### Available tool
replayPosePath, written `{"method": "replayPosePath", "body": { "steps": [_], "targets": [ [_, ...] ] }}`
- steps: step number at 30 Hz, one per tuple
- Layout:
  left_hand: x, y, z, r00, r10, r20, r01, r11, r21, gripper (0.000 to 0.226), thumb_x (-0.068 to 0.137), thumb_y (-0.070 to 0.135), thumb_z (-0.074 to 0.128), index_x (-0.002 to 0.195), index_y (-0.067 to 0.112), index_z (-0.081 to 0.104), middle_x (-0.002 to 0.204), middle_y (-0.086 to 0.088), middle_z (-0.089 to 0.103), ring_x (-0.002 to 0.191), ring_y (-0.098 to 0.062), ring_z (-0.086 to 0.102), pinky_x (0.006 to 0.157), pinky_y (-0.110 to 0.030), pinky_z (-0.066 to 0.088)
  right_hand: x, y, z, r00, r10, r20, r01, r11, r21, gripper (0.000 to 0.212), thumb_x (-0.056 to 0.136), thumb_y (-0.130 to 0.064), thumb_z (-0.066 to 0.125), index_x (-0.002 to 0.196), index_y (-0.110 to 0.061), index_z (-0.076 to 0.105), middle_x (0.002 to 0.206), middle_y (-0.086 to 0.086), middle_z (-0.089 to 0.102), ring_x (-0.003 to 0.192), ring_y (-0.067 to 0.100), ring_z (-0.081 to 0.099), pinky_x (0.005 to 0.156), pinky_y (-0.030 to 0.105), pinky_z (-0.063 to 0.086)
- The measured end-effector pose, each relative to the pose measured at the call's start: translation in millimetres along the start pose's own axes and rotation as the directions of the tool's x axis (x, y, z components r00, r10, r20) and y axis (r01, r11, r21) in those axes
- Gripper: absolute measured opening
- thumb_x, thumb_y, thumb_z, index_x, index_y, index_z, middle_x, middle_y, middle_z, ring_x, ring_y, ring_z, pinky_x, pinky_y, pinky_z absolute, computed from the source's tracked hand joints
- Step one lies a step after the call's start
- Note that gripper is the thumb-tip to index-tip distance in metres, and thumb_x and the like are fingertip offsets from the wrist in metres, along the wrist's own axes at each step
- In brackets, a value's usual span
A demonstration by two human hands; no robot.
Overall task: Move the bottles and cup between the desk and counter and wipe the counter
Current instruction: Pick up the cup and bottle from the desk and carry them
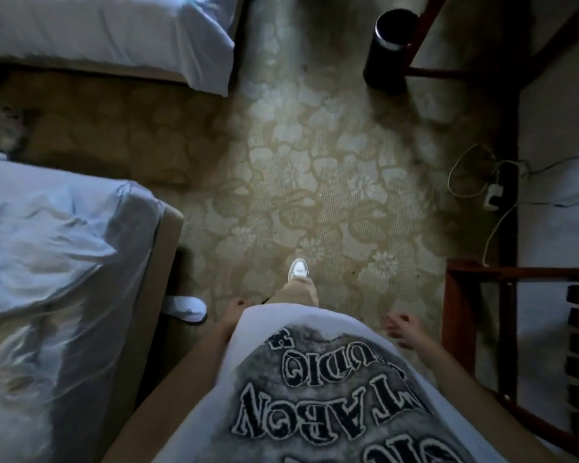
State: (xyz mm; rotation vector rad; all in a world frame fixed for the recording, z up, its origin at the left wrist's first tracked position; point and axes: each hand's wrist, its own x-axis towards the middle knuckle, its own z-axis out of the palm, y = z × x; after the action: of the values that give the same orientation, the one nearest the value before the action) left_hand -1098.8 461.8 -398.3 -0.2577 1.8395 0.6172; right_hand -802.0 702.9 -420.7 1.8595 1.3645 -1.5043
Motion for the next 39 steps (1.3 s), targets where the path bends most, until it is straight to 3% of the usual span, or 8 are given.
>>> {"method": "replayPosePath", "body": {
  "steps": [3, 10, 18, 21, 25, 31, 35, 39],
  "targets": [
    [33, 125, -19, 0.993, 0.117, 0.017, -0.119, 0.988, 0.101, 0.028, 0.101, 0.019, 0.048, 0.073, 0.014, 0.049, 0.066, -0.008, 0.046, 0.044, -0.008, 0.045, 0.048, -0.02, 0.031, 34, -50, -33, 0.995, 0.058, -0.076, -0.054, 0.997, 0.055, 0.024, 0.097, -0.023, 0.052, 0.105, -0.001, 0.06, 0.09, 0.013, 0.064, 0.078, 0.027, 0.059, 0.079, 0.043, 0.05],
    [108, 389, -42, 0.944, 0.329, -0.001, -0.324, 0.93, 0.174, 0.015, 0.1, 0.026, 0.05, 0.094, 0.014, 0.057, 0.077, 0.0, 0.063, 0.061, -0.011, 0.055, 0.054, -0.024, 0.037, 111, -209, -84, 0.994, 0.043, -0.1, -0.035, 0.996, 0.085, 0.016, 0.096, -0.024, 0.051, 0.087, -0.012, 0.058, 0.092, 0.016, 0.063, 0.075, 0.026, 0.057, 0.069, 0.036, 0.046],
    [167, 508, -31, 0.992, 0.046, -0.122, -0.048, 0.999, -0.013, 0.024, 0.1, 0.022, 0.05, 0.078, 0.012, 0.055, 0.063, -0.002, 0.052, 0.039, -0.007, 0.044, 0.042, -0.016, 0.027, 229, -477, -170, 0.995, -0.081, -0.064, 0.088, 0.99, 0.114, 0.017, 0.095, -0.022, 0.055, 0.093, -0.006, 0.06, 0.085, 0.013, 0.065, 0.076, 0.027, 0.059, 0.075, 0.039, 0.051],
    [183, 547, -33, 0.996, -0.017, -0.093, 0.014, 0.999, -0.033, 0.025, 0.096, 0.022, 0.056, 0.09, -0.002, 0.062, 0.081, -0.013, 0.062, 0.062, -0.018, 0.056, 0.057, -0.028, 0.04, 245, -601, -210, 0.971, -0.227, -0.074, 0.234, 0.967, 0.099, 0.013, 0.097, -0.014, 0.051, 0.087, -0.007, 0.054, 0.08, 0.009, 0.06, 0.069, 0.019, 0.055, 0.059, 0.027, 0.044],
    [212, 641, -35, 0.993, 0.017, -0.121, -0.025, 0.998, -0.065, 0.017, 0.096, 0.02, 0.056, 0.087, 0.006, 0.06, 0.086, -0.011, 0.061, 0.072, -0.018, 0.056, 0.061, -0.03, 0.039, 289, -725, -248, 0.929, -0.361, -0.079, 0.367, 0.927, 0.079, 0.008, 0.095, -0.016, 0.056, 0.094, -0.009, 0.06, 0.086, 0.012, 0.067, 0.068, 0.015, 0.06, 0.066, 0.027, 0.049],
    [305, 795, -58, 0.999, -0.002, -0.051, 0.005, 0.998, 0.058, 0.019, 0.095, 0.022, 0.059, 0.076, 0.024, 0.054, 0.099, -0.006, 0.058, 0.081, -0.018, 0.055, 0.085, -0.032, 0.049, 347, -823, -270, 0.964, -0.243, -0.109, 0.254, 0.962, 0.102, 0.012, 0.096, -0.015, 0.053, 0.101, -0.006, 0.059, 0.085, 0.011, 0.064, 0.063, 0.013, 0.056, 0.051, 0.021, 0.038],
    [355, 936, -86, 1.0, 0.011, 0.007, -0.012, 0.988, 0.154, 0.021, 0.097, 0.016, 0.053, 0.076, 0.013, 0.052, 0.061, 0.0, 0.055, 0.045, -0.007, 0.045, 0.046, -0.021, 0.036, 372, -854, -276, 0.991, -0.072, -0.115, 0.091, 0.982, 0.167, 0.013, 0.097, -0.014, 0.052, 0.102, -0.002, 0.056, 0.072, 0.006, 0.061, 0.056, 0.016, 0.052, 0.047, 0.024, 0.035],
    [387, 1111, -101, 0.986, 0.166, 0.031, -0.169, 0.961, 0.217, 0.02, 0.1, 0.022, 0.049, 0.084, 0.012, 0.053, 0.057, 0.0, 0.053, 0.044, -0.011, 0.045, 0.047, -0.018, 0.028, 388, -925, -298, 0.984, -0.024, -0.178, 0.083, 0.938, 0.336, 0.018, 0.096, -0.009, 0.053, 0.103, 0.007, 0.056, 0.071, 0.009, 0.059, 0.056, 0.017, 0.05, 0.046, 0.019, 0.041]
  ]
}}
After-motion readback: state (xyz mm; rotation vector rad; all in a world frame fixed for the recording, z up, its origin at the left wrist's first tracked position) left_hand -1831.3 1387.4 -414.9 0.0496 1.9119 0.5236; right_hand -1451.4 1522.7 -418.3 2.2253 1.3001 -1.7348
